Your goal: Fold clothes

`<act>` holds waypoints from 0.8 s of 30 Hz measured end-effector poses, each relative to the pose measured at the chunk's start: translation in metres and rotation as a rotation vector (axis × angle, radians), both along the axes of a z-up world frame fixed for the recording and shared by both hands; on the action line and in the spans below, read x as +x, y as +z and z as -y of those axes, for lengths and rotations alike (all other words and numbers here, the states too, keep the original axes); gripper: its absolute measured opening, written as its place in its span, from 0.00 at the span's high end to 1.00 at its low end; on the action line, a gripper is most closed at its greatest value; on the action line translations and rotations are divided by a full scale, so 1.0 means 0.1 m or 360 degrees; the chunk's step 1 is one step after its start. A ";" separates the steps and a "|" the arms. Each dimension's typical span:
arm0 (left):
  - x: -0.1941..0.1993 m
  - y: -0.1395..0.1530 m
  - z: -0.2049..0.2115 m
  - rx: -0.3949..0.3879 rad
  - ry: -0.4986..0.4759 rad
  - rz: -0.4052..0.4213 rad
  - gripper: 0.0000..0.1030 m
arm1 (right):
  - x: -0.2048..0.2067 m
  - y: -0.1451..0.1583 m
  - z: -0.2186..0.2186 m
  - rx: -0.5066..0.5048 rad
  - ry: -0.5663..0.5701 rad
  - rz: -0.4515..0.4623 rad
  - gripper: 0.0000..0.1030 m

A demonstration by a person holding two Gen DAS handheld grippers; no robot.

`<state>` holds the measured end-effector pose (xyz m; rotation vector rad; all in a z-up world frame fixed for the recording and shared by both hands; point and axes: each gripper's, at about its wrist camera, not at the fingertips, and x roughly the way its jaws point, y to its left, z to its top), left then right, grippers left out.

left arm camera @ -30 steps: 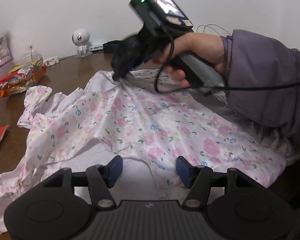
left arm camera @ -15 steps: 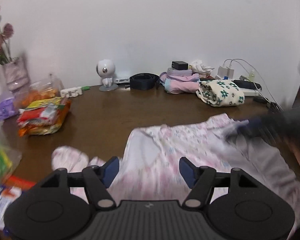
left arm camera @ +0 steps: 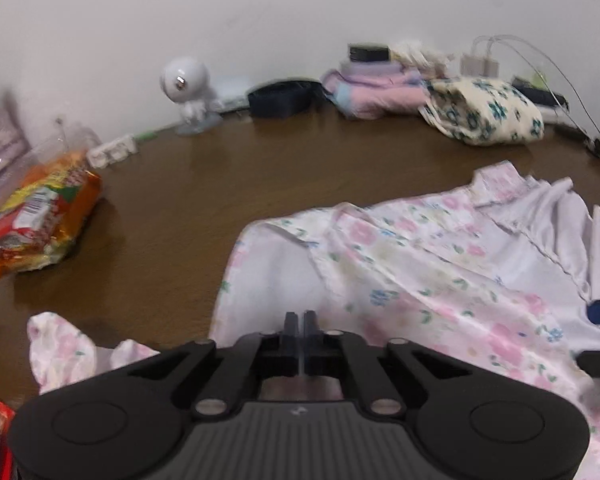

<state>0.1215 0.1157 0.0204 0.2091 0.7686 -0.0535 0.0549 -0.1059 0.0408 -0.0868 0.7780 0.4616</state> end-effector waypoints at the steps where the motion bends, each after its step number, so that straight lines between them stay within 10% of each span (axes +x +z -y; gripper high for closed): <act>1: 0.00 -0.01 -0.05 0.0010 0.0049 0.0012 0.99 | -0.01 0.00 0.00 -0.0006 0.0003 0.0005 0.57; 6: -0.03 0.15 -0.25 -0.0170 0.0118 0.0041 0.92 | -0.02 0.04 0.01 -0.0024 0.0002 -0.0001 0.57; 10: -0.01 0.22 0.00 -0.0189 -0.0091 0.0065 0.61 | 0.11 0.26 0.10 0.0058 -0.0039 0.0067 0.51; 13: 0.10 0.08 0.10 -0.0120 -0.0128 0.0033 0.70 | 0.32 0.27 0.16 0.0080 -0.0130 0.0069 0.50; 15: 0.16 -0.01 0.13 -0.0087 -0.0125 0.0018 0.97 | 0.44 0.26 0.21 0.0085 -0.0195 0.0074 0.52; 19: 0.15 0.03 -0.03 -0.0191 -0.0050 -0.0027 0.88 | 0.67 0.25 0.31 0.0066 -0.0252 0.0054 0.52; 24: 0.33 0.36 -0.16 -0.0365 0.0015 -0.0078 0.47 | 0.91 0.29 0.32 0.0051 -0.0257 0.0067 0.51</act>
